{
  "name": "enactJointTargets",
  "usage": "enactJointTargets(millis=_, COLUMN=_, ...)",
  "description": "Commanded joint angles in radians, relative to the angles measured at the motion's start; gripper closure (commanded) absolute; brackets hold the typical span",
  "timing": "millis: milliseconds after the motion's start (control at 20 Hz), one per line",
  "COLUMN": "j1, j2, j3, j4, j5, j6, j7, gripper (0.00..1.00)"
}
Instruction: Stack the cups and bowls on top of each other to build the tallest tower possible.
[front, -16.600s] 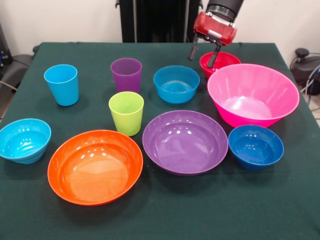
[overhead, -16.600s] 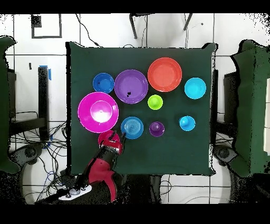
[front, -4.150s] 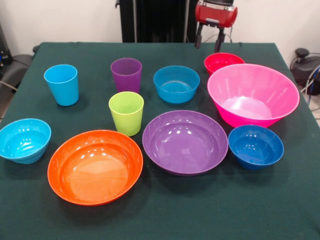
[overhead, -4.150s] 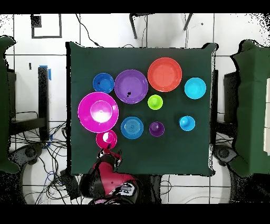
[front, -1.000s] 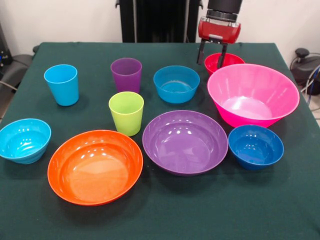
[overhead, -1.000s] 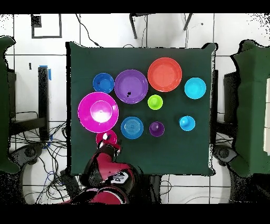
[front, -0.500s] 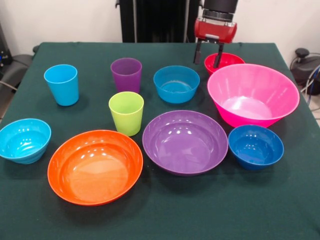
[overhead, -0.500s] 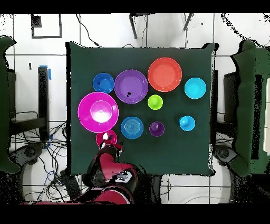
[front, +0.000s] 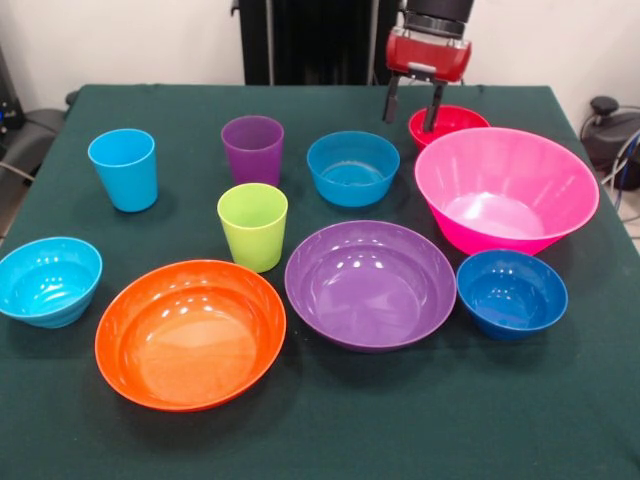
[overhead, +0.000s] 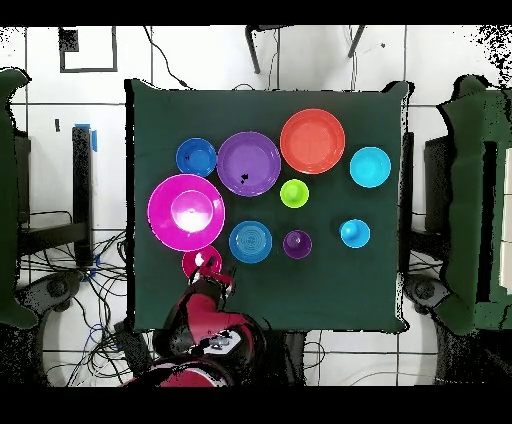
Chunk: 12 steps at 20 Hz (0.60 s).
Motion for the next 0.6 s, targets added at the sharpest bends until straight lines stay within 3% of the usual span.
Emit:
enactJointTargets(millis=50, j1=0.091, j2=0.069, j3=-0.017, j4=-0.096, j5=0.124, j6=-0.104, j7=0.108, gripper=0.0)
enactJointTargets(millis=350, j1=0.129, j2=0.081, j3=-0.039, j4=-0.08, j5=0.164, j6=-0.13, j7=0.125, gripper=0.0)
enactJointTargets(millis=600, j1=0.072, j2=0.127, j3=0.016, j4=-0.112, j5=0.109, j6=-0.156, j7=0.152, gripper=0.0)
